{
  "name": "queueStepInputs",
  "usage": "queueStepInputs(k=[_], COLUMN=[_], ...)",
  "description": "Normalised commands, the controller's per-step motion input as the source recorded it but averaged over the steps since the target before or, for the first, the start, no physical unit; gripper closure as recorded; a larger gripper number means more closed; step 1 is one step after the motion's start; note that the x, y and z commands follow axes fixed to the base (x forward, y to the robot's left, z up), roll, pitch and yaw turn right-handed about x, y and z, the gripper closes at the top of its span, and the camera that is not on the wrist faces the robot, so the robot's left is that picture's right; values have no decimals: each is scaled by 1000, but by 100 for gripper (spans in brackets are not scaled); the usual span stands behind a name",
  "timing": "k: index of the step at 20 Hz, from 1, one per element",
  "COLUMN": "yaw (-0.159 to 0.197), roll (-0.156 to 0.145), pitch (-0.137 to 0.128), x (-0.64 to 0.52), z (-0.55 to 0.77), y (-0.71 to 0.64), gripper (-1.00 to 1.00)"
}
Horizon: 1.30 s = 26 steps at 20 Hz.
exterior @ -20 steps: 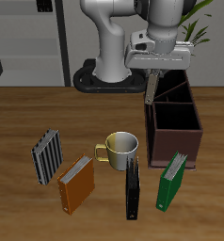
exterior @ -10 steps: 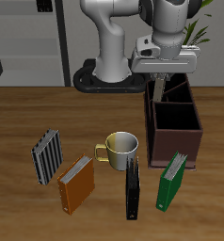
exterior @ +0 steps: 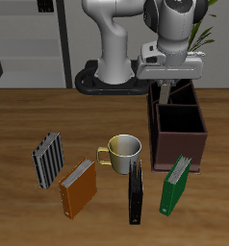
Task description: Place the yellow book into the left desk caddy's front compartment and place the orange book into the left desk caddy's left compartment and place the black book into the left desk caddy's back compartment
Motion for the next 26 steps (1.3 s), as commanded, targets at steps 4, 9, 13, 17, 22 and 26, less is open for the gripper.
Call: queueStepInputs(k=[4,9,13,17,22,26], yaw=[16,21,25,30,15,-3], roll=[-10,3,-6,-4,10,16], pitch=[39,38,28,44,34,11], x=[99,84,61,98,21,-51], z=[-205,-279,-234,-221,-139,50], y=[-30,80,20,-18,-17,29], gripper=[100,100,100,100,-100,-100])
